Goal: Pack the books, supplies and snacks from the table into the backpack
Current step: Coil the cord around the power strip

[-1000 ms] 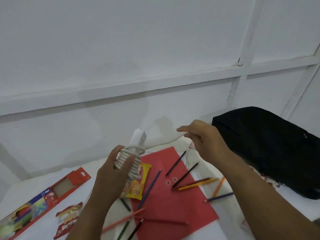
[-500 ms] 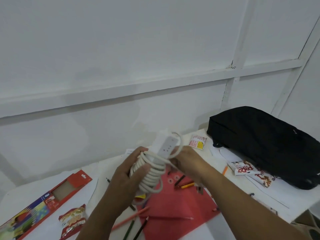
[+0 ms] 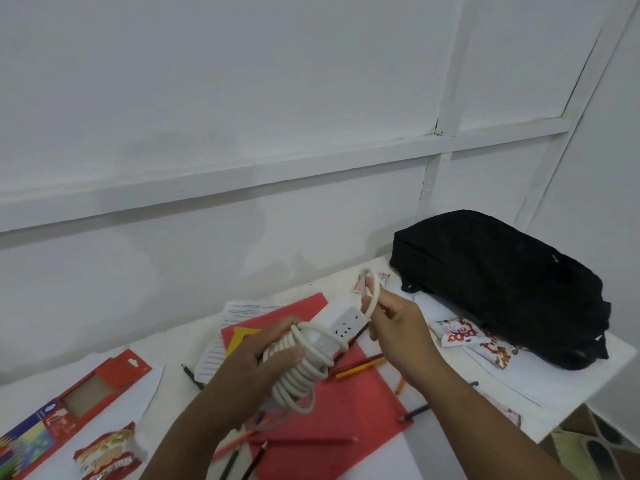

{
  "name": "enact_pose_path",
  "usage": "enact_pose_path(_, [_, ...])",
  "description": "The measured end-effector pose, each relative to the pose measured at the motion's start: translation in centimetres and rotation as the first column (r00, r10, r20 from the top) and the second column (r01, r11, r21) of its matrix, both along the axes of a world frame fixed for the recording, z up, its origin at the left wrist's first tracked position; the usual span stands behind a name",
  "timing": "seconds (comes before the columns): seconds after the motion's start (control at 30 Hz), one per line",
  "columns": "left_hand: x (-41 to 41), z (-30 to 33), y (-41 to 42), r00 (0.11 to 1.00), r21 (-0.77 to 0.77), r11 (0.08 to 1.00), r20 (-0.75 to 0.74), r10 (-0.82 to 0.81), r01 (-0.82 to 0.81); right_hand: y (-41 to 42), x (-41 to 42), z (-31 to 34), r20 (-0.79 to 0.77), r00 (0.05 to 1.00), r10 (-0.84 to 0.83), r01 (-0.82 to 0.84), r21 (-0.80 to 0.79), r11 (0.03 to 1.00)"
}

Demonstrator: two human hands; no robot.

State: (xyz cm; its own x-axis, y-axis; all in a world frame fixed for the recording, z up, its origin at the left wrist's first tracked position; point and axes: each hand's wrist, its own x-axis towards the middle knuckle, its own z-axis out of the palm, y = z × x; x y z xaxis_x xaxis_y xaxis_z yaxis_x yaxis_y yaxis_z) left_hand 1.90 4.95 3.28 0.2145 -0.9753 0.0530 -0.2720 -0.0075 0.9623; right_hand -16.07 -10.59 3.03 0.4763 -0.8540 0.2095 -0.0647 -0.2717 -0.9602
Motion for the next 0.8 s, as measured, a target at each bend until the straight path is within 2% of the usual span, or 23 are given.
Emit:
enact_pose_path(0.13, [-0.6, -0.2, -1.1, 0.999, 0.037, 0.999, 0.043, -0.019, 0.018, -1.9, -1.1, 0.8, 0.005, 0.997, 0.071, -0.071, -0.031, 0.997])
enact_pose_path(0.27, [-2.1, -0.3, -2.5, 0.987, -0.052, 0.989, -0.089, 0.133, -0.138, -4.6, -3.7, 1.5, 0.203, 0.979, -0.025, 0.03, -0.021, 0.999])
enact_pose_path(0.33, [-2.6, -0.4, -3.3, 0.977, -0.04, 0.978, -0.066, 0.204, -0.206, -5.8, -5.1, 1.7, 0.155, 0.988, -0.01, 0.033, -0.151, 0.988])
enact_pose_path(0.4, [-3.0, -0.4, -4.1, 0.979, -0.014, 0.981, 0.063, 0.196, -0.196, -6.6, -5.7, 1.9, 0.049, 0.998, 0.031, -0.017, -0.261, 0.965])
enact_pose_path(0.43, [-3.5, -0.3, -4.6, 0.979, 0.015, 0.986, 0.116, 0.166, -0.169, -7.0, -5.7, 2.2, 0.013, 0.998, 0.066, -0.06, -0.263, 0.963])
enact_pose_path(0.5, [-5.0, 0.1, -5.7, 0.987, 0.032, 0.995, 0.13, 0.091, -0.096, -7.9, -5.8, 2.8, 0.0, 0.985, 0.175, -0.173, -0.128, 0.976])
enact_pose_path(0.57, [-7.0, 0.8, -6.9, 0.996, -0.027, 0.999, 0.071, 0.045, -0.044, -9.0, -6.1, 3.0, 0.027, 0.956, 0.293, -0.294, 0.084, 0.952])
enact_pose_path(0.6, [-7.7, 1.1, -7.5, 0.998, -0.062, 0.997, 0.036, 0.057, -0.055, -9.5, -6.4, 2.8, 0.007, 0.937, 0.349, -0.347, 0.133, 0.928])
enact_pose_path(0.67, [-8.5, 1.2, -8.6, 0.997, -0.113, 0.99, -0.021, 0.079, -0.081, -9.7, -7.0, 2.2, -0.046, 0.906, 0.421, -0.408, 0.174, 0.896])
enact_pose_path(0.8, [-8.9, 1.6, -10.2, 0.987, -0.138, 0.983, -0.128, 0.102, -0.12, -9.4, -8.1, 0.8, -0.065, 0.909, 0.411, -0.387, 0.231, 0.893])
